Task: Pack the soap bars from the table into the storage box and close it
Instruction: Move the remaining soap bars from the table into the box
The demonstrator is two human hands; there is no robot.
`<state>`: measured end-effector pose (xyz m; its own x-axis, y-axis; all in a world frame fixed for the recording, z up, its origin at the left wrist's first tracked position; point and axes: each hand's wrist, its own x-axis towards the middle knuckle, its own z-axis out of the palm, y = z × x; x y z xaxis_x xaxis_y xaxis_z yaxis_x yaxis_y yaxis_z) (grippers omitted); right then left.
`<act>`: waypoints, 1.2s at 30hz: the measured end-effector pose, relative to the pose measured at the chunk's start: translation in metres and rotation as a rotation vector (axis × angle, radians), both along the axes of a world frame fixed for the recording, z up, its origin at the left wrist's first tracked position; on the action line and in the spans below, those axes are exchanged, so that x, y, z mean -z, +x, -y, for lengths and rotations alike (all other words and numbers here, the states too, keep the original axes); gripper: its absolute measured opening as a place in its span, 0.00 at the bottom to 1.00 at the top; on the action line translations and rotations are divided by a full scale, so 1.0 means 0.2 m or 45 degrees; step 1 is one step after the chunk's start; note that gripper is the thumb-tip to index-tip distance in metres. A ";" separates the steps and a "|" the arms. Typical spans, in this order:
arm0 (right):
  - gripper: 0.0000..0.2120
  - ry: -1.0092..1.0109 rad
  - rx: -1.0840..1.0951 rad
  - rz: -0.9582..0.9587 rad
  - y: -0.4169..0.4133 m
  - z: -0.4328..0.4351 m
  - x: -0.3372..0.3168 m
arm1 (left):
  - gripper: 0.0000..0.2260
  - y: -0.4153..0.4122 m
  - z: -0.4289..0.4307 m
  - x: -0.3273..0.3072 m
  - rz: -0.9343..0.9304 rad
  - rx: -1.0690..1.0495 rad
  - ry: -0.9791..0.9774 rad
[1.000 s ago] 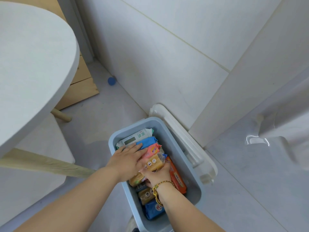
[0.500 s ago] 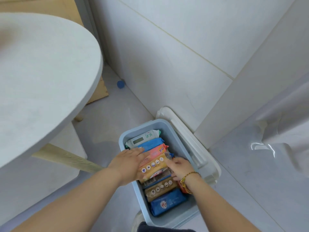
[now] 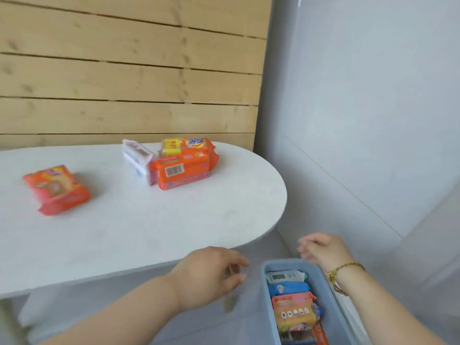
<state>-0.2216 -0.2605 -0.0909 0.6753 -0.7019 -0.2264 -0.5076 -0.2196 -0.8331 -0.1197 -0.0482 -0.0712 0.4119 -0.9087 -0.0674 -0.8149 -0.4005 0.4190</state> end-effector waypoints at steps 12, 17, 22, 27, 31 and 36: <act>0.15 -0.117 -0.565 0.176 0.69 -0.80 -0.28 | 0.14 0.60 -0.81 -0.19 0.061 -1.303 -0.450; 0.11 -0.146 -0.713 0.111 1.09 -1.11 -0.25 | 0.19 0.77 -0.92 -0.15 -0.273 -1.543 -0.786; 0.27 -0.118 -0.762 -0.007 1.43 -1.40 -0.27 | 0.20 0.87 -1.00 -0.10 -0.635 -1.593 -0.944; 0.31 -0.305 -0.812 -0.228 1.60 -1.55 -0.26 | 0.20 0.91 -1.04 -0.09 -0.701 -1.564 -0.960; 0.38 -0.050 -0.812 -0.150 1.65 -1.58 -0.21 | 0.19 0.94 -1.06 -0.08 -0.713 -1.517 -0.982; 0.31 -0.005 -0.871 -0.091 1.60 -1.55 -0.18 | 0.19 0.96 -1.07 -0.05 -0.580 -1.534 -0.936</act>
